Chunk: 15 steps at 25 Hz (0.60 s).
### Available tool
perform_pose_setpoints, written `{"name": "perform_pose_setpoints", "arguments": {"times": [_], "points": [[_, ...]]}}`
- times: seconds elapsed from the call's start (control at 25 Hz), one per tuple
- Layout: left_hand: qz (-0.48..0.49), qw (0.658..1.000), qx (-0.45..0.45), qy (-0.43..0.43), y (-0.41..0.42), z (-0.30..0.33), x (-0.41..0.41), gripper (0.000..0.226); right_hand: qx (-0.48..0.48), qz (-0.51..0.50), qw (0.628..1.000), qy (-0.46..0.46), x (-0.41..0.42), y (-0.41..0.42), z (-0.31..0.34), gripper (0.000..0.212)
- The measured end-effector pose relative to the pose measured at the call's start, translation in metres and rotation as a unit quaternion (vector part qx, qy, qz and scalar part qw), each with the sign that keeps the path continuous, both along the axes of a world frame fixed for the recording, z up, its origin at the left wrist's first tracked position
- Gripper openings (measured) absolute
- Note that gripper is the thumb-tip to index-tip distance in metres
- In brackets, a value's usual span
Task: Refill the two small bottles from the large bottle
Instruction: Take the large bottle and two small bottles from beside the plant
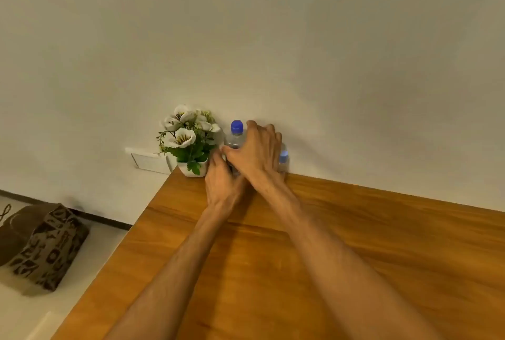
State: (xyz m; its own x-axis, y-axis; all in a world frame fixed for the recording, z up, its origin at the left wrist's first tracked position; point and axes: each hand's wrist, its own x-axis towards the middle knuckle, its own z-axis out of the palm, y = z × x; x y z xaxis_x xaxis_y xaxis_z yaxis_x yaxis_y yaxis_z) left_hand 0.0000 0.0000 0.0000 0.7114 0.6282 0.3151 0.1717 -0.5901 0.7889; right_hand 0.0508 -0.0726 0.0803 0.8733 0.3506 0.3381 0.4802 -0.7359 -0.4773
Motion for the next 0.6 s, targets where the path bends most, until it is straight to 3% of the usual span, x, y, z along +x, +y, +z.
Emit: {"name": "perform_pose_setpoints", "arguments": {"times": [0.08, 0.28, 0.48, 0.6], "points": [[-0.017, 1.000, -0.015, -0.019, 0.002, -0.012, 0.007, 0.059, -0.039, -0.003, 0.999, -0.036, -0.002, 0.006, -0.006, 0.058], [-0.027, 0.998, -0.034, -0.041, -0.023, -0.011, -0.033, 0.055, 0.040, -0.005, 0.999, 0.011, -0.044, -0.024, -0.003, 0.050], [-0.107, 0.993, -0.055, -0.020, -0.109, -0.012, -0.156, 0.054, 0.102, -0.003, 0.993, 0.061, -0.159, -0.140, -0.003, 0.058], [-0.168, 0.984, -0.062, 0.007, -0.195, -0.011, -0.220, 0.045, 0.110, -0.070, 0.990, 0.050, -0.233, -0.234, -0.010, 0.065]]}}
